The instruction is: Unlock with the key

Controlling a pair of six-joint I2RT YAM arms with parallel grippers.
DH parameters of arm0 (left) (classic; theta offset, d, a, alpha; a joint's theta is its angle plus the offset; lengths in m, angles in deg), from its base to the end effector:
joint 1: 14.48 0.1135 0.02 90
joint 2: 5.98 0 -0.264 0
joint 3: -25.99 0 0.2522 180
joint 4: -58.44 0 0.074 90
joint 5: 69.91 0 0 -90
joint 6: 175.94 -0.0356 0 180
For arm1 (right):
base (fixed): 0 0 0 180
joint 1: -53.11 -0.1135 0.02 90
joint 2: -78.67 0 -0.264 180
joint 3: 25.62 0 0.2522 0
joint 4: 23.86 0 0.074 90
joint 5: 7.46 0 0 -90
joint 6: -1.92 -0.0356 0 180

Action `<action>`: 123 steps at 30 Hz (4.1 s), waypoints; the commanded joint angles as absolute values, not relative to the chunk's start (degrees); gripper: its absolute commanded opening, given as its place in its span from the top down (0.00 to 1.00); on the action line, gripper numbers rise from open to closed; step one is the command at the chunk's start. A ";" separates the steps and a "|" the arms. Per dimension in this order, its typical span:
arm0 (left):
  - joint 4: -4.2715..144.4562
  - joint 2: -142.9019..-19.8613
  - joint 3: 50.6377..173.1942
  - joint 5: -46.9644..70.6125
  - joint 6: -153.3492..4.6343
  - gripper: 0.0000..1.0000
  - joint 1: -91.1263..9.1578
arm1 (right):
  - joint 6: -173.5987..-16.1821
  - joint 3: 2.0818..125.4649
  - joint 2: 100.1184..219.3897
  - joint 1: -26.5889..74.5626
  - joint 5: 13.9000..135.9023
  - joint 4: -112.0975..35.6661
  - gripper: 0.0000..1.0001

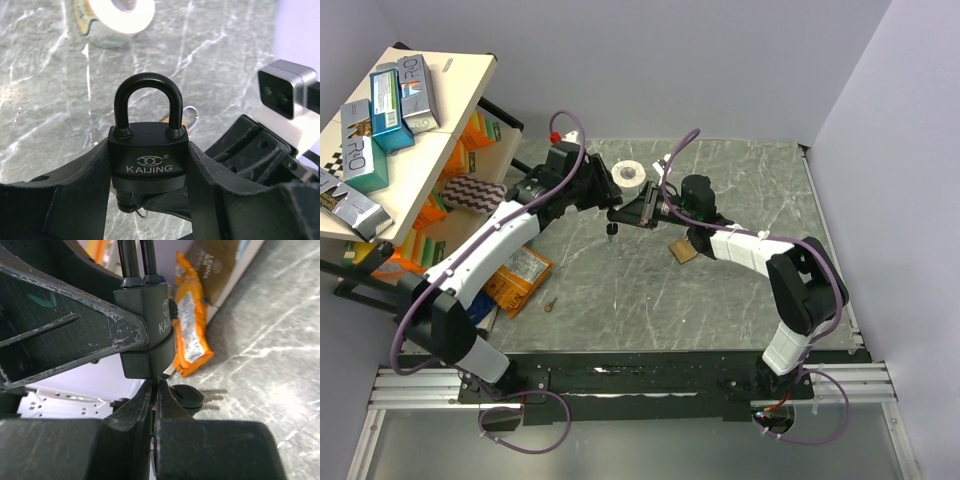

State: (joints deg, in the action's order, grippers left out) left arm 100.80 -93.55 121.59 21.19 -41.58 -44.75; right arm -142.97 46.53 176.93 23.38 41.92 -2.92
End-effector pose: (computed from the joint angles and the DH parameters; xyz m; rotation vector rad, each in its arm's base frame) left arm 0.3018 -0.1754 0.3507 -0.2888 2.2433 -0.7067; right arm 0.3228 0.2111 0.2547 -0.2067 1.9337 1.6372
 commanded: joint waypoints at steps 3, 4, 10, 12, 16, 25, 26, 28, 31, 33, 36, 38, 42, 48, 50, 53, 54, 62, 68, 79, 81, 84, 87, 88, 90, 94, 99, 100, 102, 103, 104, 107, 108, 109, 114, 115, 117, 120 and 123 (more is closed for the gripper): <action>103.49 -85.96 118.77 -0.39 -42.52 0.99 -49.90 | -145.56 50.89 174.56 27.36 55.56 2.72 1.00; 103.22 -85.52 118.50 -0.65 -42.61 0.99 -49.90 | -146.08 50.55 174.21 27.54 55.47 2.90 1.00; 100.59 -82.71 116.21 -1.97 -43.22 0.99 -49.90 | -148.45 48.79 173.42 27.45 55.30 5.36 1.00; 100.06 -82.18 115.78 -2.50 -43.40 0.99 -49.82 | -148.46 48.61 173.24 27.54 55.12 6.06 1.00; 98.92 -80.86 114.90 -3.99 -43.66 0.99 -49.82 | -148.63 48.52 172.63 27.45 55.03 7.12 1.00; 93.91 -76.73 111.64 -8.92 -43.92 0.99 -49.64 | -150.39 49.31 172.63 27.54 53.19 10.28 1.00; 93.56 -76.21 111.29 -9.61 -43.93 0.99 -49.64 | -150.39 49.40 172.45 27.54 53.10 10.45 1.00; 92.51 -75.85 111.03 -10.23 -43.93 0.99 -49.47 | -150.48 49.57 172.54 27.63 52.75 11.15 1.00; 91.10 -74.80 110.24 -11.90 -43.66 0.99 -49.29 | -151.53 49.66 173.07 27.63 52.05 12.99 1.00; 89.95 -74.09 109.80 -13.04 -43.57 0.99 -49.29 | -152.14 49.92 173.33 27.63 51.87 13.62 1.00; 88.72 -73.48 109.44 -14.45 -43.49 0.99 -49.20 | -151.80 50.19 173.24 27.63 51.61 13.97 1.00; 88.11 -73.21 109.44 -15.33 -43.31 0.99 -49.20 | -151.62 50.36 173.24 27.54 51.34 14.32 1.00; 88.01 -73.04 109.44 -15.86 -43.31 0.99 -49.20 | -152.15 50.63 173.68 27.54 50.82 15.47 1.00; 91.70 -74.97 110.85 -12.79 -43.66 0.99 -49.20 | -148.46 51.16 172.63 27.63 50.81 12.04 1.00; 93.72 -76.11 111.81 -11.21 -43.84 0.99 -49.20 | -148.63 50.72 172.54 27.54 50.81 12.39 1.00; 94.70 -77.08 112.34 -8.22 -43.57 0.99 -49.20 | -148.55 49.84 172.19 27.36 50.55 13.09 1.00; 94.96 -77.34 112.43 -7.43 -43.23 0.99 -49.20 | -148.28 49.66 172.01 27.27 50.38 12.57 1.00; 93.65 -79.19 113.05 -3.47 -41.12 0.84 -48.94 | -146.43 47.82 168.33 25.96 50.37 10.98 1.00; 93.29 -79.36 113.05 -2.94 -40.50 0.67 -48.06 | -147.58 46.68 167.00 25.61 50.29 11.95 1.00; 90.57 -77.70 111.55 -3.73 -38.39 0.28 -45.42 | -148.98 46.85 165.95 25.60 50.02 13.18 1.00; 89.78 -77.61 111.12 -4.08 -38.04 0.24 -44.81 | -149.25 46.85 165.86 25.60 49.94 13.62 1.00; 88.46 -76.99 110.15 -4.26 -36.81 0.19 -43.49 | -149.33 46.76 165.51 25.60 49.58 13.62 1.00; 86.88 -76.47 109.88 -4.61 -35.84 0.10 -41.21 | -149.34 46.33 164.90 25.60 49.06 13.97 1.00; 86.18 -76.46 110.06 -4.79 -35.58 0.06 -40.51 | -149.16 46.24 164.72 25.60 48.53 13.88 1.00; 85.65 -76.90 110.58 -5.58 -35.49 0.01 -38.75 | -148.64 45.97 163.84 25.69 48.00 13.53 1.00; 82.40 -78.31 110.94 -8.91 -33.04 0.04 -36.29 | -148.19 45.27 162.35 25.52 45.55 13.18 1.00; 79.23 -80.41 112.25 -11.72 -31.62 0.04 -34.61 | -148.11 43.34 159.45 25.25 42.82 13.10 1.00; 78.62 -80.85 112.60 -12.34 -31.53 0.03 -34.61 | -147.67 43.33 159.10 25.08 42.29 12.48 1.00; 75.73 -81.82 112.78 -14.35 -30.23 0.02 -34.61 | -146.79 43.42 158.13 24.90 41.07 11.25 1.00; 74.67 -82.17 112.70 -14.98 -29.69 0.02 -34.61 | -146.87 43.51 158.13 24.64 40.62 11.25 1.00; 73.44 -82.70 112.70 -15.77 -29.17 0.02 -34.61 | -147.22 43.51 157.95 24.72 40.27 11.33 1.00; 69.39 -83.23 112.35 -18.50 -27.40 0.02 -34.79 | -147.49 43.25 157.86 24.64 39.65 11.25 1.00; 68.86 -83.23 112.17 -18.85 -27.40 0.03 -34.87 | -147.40 43.42 157.86 24.55 39.48 11.07 1.00; 68.68 -83.23 112.26 -19.20 -27.49 0.04 -35.05 | -147.40 43.51 157.95 24.55 39.39 11.16 1.00; 67.72 -83.50 111.20 -20.34 -27.14 0.23 -35.67 | -147.84 45.09 159.35 24.64 38.42 10.90 1.00; 67.45 -83.58 111.11 -20.69 -27.05 0.27 -36.01 | -147.93 45.09 159.62 24.55 38.42 11.16 1.00; 67.80 -83.93 111.38 -21.13 -27.57 0.39 -36.46 | -148.37 45.36 159.97 24.64 38.51 11.16 1.00; 69.38 -83.93 111.64 -21.22 -28.63 0.51 -37.16 | -148.28 45.44 160.15 24.64 38.86 10.72 1.00; 69.91 -83.58 110.94 -20.87 -28.81 0.70 -37.42 | -147.84 45.88 160.32 24.64 39.04 9.14 1.00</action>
